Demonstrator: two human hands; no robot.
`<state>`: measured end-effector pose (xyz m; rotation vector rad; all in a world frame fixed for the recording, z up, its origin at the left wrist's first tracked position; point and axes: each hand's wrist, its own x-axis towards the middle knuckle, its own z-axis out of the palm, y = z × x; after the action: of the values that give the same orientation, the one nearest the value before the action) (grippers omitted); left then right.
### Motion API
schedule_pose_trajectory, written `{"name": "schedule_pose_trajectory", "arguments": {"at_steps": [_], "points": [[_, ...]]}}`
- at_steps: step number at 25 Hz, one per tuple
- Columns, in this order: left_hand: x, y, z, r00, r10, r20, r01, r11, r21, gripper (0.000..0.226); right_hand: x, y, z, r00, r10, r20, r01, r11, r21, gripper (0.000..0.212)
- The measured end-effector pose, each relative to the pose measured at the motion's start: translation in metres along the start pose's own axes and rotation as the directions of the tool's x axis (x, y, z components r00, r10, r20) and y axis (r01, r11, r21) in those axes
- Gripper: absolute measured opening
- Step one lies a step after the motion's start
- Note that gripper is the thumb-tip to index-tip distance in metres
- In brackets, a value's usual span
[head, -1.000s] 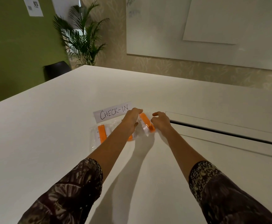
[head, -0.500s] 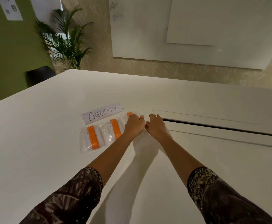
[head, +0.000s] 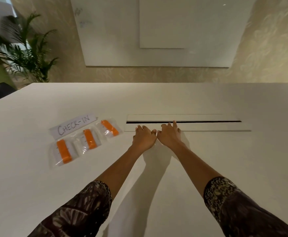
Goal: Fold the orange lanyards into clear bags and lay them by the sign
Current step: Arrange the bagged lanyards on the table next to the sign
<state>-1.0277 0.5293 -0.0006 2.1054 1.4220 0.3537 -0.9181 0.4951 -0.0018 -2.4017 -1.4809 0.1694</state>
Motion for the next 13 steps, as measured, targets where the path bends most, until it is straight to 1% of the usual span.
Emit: {"name": "schedule_pose_trajectory", "arguments": {"at_steps": [6,8,11,13], "points": [[-0.023,0.076,0.061,0.991,0.110,0.082,-0.118,0.988,0.095,0.065,-0.031,0.098,-0.043,0.985,0.173,-0.007,-0.173,0.985,-0.029,0.046],[-0.037,0.102,0.087,0.980,0.155,0.124,-0.172,0.975,0.142,0.065,-0.043,0.131,-0.056,0.975,0.220,0.014,-0.220,0.975,-0.033,0.047],[-0.053,0.144,0.123,0.960,0.206,0.192,-0.239,0.956,0.171,0.062,-0.062,0.181,-0.077,0.962,0.274,0.004,-0.274,0.961,-0.036,0.043],[-0.063,0.170,0.142,0.948,0.243,0.206,-0.280,0.944,0.175,0.058,-0.075,0.215,-0.089,0.951,0.309,-0.007,-0.309,0.950,-0.032,0.041]]}}
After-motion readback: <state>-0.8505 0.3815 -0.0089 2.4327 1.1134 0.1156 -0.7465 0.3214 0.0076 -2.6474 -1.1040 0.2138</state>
